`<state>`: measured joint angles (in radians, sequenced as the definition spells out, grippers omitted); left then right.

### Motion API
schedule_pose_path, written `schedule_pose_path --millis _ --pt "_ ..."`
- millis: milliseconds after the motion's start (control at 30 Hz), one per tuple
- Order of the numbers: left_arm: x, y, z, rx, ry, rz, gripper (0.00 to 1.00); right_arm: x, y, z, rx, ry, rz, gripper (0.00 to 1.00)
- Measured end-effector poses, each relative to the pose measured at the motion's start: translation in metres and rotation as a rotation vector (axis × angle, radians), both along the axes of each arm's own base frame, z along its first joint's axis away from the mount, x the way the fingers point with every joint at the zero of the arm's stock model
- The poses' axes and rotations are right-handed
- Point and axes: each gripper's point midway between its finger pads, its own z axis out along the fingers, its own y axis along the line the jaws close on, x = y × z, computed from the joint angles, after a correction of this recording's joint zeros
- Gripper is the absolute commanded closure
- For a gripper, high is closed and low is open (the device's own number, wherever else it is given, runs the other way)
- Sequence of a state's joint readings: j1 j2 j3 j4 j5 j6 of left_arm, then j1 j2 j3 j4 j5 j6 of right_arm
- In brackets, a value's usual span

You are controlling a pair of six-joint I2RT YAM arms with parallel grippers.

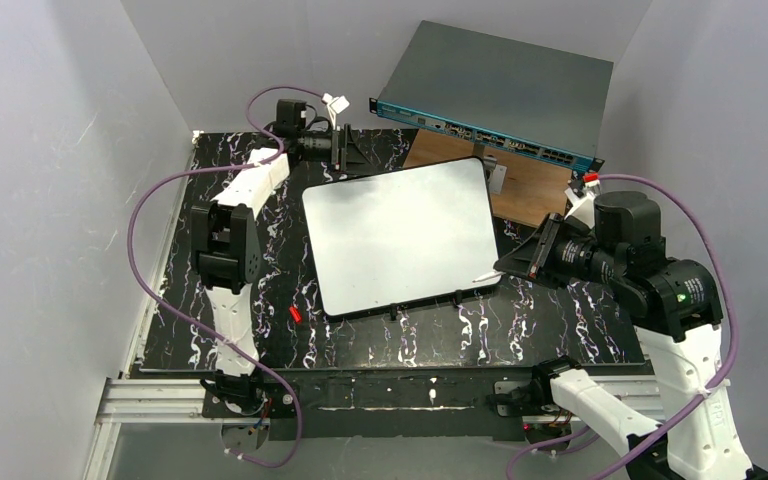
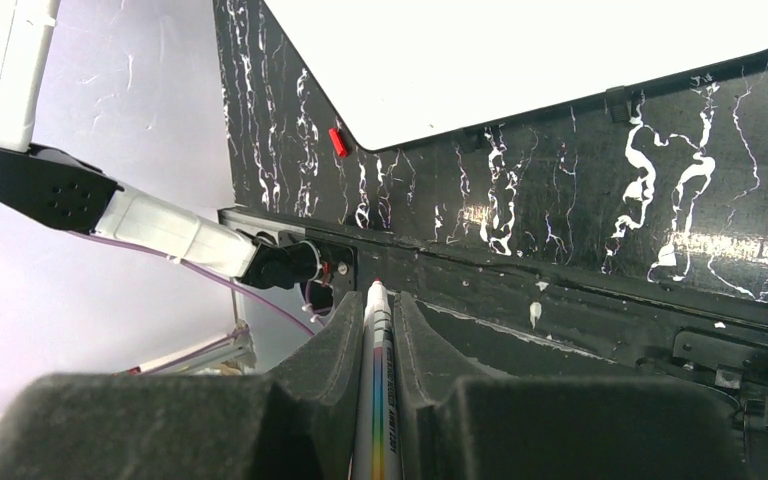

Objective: Write a sentence on the whiteboard

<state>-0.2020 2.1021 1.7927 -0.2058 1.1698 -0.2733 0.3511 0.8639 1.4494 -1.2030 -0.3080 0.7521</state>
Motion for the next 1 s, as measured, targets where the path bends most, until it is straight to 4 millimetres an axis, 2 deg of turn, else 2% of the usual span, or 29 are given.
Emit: schedule_pose_path --millis 233,467,700,767,800,1000 --pt "-0.019 -0.007 -0.008 0.022 0.031 -0.057 0.46 0.001 -0.003 0.0 -0.007 -0.012 -0.01 0.99" --pt "-0.023 -0.004 -0.017 0.06 0.036 -0.055 0.64 -0.003 -0.006 0.003 -0.013 -0.043 -0.01 0.99" --pt "-0.027 -0.006 -0.021 0.073 0.024 -0.071 0.85 -0.004 -0.006 0.003 -0.019 -0.051 -0.003 0.99" --pt "-0.027 -0.005 -0.022 0.074 0.022 -0.072 0.98 -0.004 -0.007 0.003 -0.021 -0.052 -0.002 0.99" --pt "-0.027 -0.005 -0.022 0.075 0.021 -0.072 1.0 -0.004 -0.007 0.003 -0.022 -0.054 -0.001 0.99" --pt "-0.028 -0.005 -0.021 0.094 0.003 -0.065 1.0 -0.003 -0.006 0.002 -0.027 -0.059 0.01 0.99"
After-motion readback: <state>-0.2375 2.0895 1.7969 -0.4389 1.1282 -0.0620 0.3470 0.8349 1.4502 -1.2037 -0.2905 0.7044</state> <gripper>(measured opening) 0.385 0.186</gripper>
